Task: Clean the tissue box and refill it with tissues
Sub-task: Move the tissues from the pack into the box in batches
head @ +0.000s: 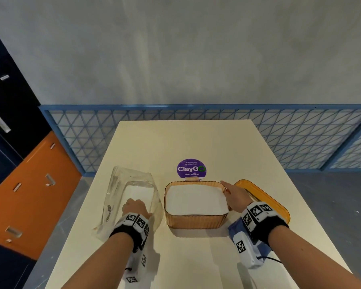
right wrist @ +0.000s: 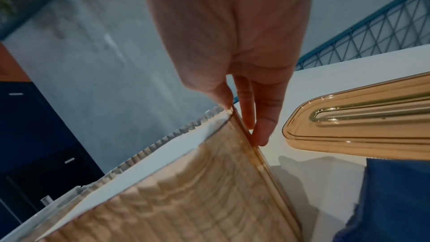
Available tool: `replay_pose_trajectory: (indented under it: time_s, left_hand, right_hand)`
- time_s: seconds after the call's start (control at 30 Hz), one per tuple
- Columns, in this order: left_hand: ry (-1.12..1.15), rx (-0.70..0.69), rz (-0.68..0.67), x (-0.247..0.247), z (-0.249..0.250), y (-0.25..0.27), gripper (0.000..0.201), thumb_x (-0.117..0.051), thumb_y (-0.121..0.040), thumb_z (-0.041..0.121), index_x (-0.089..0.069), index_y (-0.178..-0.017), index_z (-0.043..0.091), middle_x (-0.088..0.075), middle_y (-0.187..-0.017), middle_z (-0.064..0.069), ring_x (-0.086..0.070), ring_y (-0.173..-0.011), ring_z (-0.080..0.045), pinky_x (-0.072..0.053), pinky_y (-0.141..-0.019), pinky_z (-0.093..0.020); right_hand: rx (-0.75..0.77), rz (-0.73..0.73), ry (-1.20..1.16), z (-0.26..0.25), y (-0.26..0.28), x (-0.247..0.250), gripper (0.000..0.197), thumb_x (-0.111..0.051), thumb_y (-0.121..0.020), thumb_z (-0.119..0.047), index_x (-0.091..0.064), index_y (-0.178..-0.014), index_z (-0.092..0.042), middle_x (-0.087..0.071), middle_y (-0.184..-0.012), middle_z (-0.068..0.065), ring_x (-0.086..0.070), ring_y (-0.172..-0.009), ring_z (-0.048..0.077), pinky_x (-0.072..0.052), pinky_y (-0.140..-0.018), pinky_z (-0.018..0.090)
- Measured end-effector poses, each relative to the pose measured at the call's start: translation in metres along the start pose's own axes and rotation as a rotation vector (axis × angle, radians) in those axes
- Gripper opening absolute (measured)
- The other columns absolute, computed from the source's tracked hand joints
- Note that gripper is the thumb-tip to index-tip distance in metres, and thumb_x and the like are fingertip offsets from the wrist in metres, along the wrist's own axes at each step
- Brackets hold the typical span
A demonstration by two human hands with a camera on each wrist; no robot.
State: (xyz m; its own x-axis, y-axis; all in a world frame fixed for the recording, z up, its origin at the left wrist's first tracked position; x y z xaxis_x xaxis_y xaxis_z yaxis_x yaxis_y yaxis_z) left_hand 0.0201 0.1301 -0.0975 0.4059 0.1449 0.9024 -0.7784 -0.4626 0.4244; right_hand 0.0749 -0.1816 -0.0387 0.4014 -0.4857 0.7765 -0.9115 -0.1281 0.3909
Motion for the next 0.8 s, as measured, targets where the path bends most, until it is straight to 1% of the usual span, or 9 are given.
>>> replay_pose_trajectory:
  time_s: [0.07,0.23,0.37,0.43,0.5,0.6,0.7,0.77,0.8]
  left_hand:
    - [-0.05,0.011,0.003,-0.001,0.004,0.0,0.057,-0.051,-0.09,0.047,-0.044,-0.131,0.009,-0.043,-0.136,-0.013,-0.048,-0.125,-0.025,-0.04,-0.106,-0.032]
    - [-0.124,0.035,0.012,-0.001,0.011,0.002,0.057,-0.054,-0.089,0.04,-0.038,-0.134,0.009,-0.041,-0.14,-0.013,-0.044,-0.129,-0.027,-0.039,-0.108,-0.035]
    - [-0.187,0.062,0.022,-0.006,0.015,0.006,0.049,-0.047,-0.093,0.027,-0.033,-0.135,0.006,-0.038,-0.142,-0.018,-0.043,-0.129,-0.034,-0.038,-0.107,-0.041]
    - [-0.198,0.06,0.036,-0.003,0.016,0.007,0.05,-0.047,-0.093,0.031,-0.033,-0.134,0.007,-0.039,-0.141,-0.019,-0.045,-0.128,-0.034,-0.038,-0.106,-0.041]
    - [-0.209,0.06,0.057,0.0,0.017,0.008,0.049,-0.045,-0.094,0.033,-0.033,-0.134,0.007,-0.039,-0.139,-0.018,-0.046,-0.126,-0.034,-0.039,-0.104,-0.039]
    - [-0.26,0.008,0.09,-0.001,0.019,0.007,0.043,-0.042,-0.094,0.022,-0.033,-0.133,0.005,-0.04,-0.137,-0.015,-0.046,-0.123,-0.032,-0.042,-0.102,-0.039]
    - [-0.341,-0.071,0.085,-0.005,0.022,0.009,0.045,-0.044,-0.09,0.017,-0.034,-0.133,0.007,-0.041,-0.134,-0.01,-0.044,-0.122,-0.028,-0.044,-0.098,-0.04]
    - [-0.249,-0.063,0.068,-0.002,0.018,0.012,0.041,-0.043,-0.093,0.017,-0.035,-0.132,0.01,-0.038,-0.135,-0.009,-0.042,-0.122,-0.027,-0.043,-0.099,-0.037]
    - [-0.166,-0.044,0.074,0.001,0.014,0.012,0.039,-0.044,-0.093,0.018,-0.036,-0.131,0.012,-0.038,-0.135,-0.009,-0.041,-0.123,-0.027,-0.043,-0.101,-0.035]
  right_hand:
    - [0.004,0.008,0.009,0.0,-0.001,0.0,0.052,-0.031,-0.101,-0.008,-0.02,-0.15,-0.02,-0.049,-0.14,0.012,-0.052,-0.122,0.027,-0.043,-0.091,0.025]
    - [0.018,0.026,0.032,0.0,-0.001,-0.001,0.053,-0.031,-0.1,-0.007,-0.018,-0.15,-0.018,-0.054,-0.134,0.013,-0.054,-0.118,0.027,-0.043,-0.094,0.026]
    - [0.015,0.012,0.021,0.0,-0.001,-0.001,0.053,-0.031,-0.1,-0.007,-0.016,-0.15,-0.019,-0.055,-0.132,0.014,-0.054,-0.117,0.027,-0.038,-0.082,0.02]
    - [0.013,0.0,0.028,0.001,-0.001,-0.001,0.054,-0.031,-0.1,-0.007,-0.014,-0.151,-0.019,-0.056,-0.13,0.015,-0.055,-0.115,0.027,-0.036,-0.078,0.019]
    - [0.011,-0.005,0.031,0.001,0.0,-0.001,0.054,-0.031,-0.1,-0.007,-0.014,-0.151,-0.02,-0.057,-0.128,0.015,-0.056,-0.104,0.024,-0.037,-0.077,0.02]
    - [0.006,-0.016,0.035,-0.001,0.001,-0.001,0.055,-0.031,-0.1,-0.007,-0.014,-0.151,-0.02,-0.057,-0.127,0.016,-0.047,-0.092,0.016,-0.041,-0.077,0.023]
    - [0.013,-0.025,0.051,-0.002,0.002,0.0,0.055,-0.031,-0.1,-0.007,-0.013,-0.151,-0.019,-0.056,-0.128,0.016,-0.052,-0.097,0.019,-0.039,-0.078,0.021]
    - [0.015,-0.029,0.05,-0.003,0.002,0.001,0.055,-0.031,-0.1,-0.007,-0.013,-0.151,-0.02,-0.055,-0.129,0.016,-0.054,-0.101,0.022,-0.038,-0.078,0.02]
    - [0.015,-0.028,0.049,-0.003,0.002,0.001,0.055,-0.031,-0.101,-0.007,-0.014,-0.151,-0.02,-0.055,-0.129,0.015,-0.052,-0.098,0.019,-0.038,-0.077,0.02]
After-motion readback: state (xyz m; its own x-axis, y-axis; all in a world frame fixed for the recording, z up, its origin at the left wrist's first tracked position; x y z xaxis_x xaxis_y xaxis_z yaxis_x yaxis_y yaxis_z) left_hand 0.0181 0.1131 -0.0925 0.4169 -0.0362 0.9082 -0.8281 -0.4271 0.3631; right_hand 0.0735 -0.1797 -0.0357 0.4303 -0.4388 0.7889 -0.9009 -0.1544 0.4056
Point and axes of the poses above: each hand's wrist, its own y-axis away from the middle knuckle, its own x-axis out of the back of the hand, z = x × y, the point moved 7 cm from there along -y, towards the middle knuckle
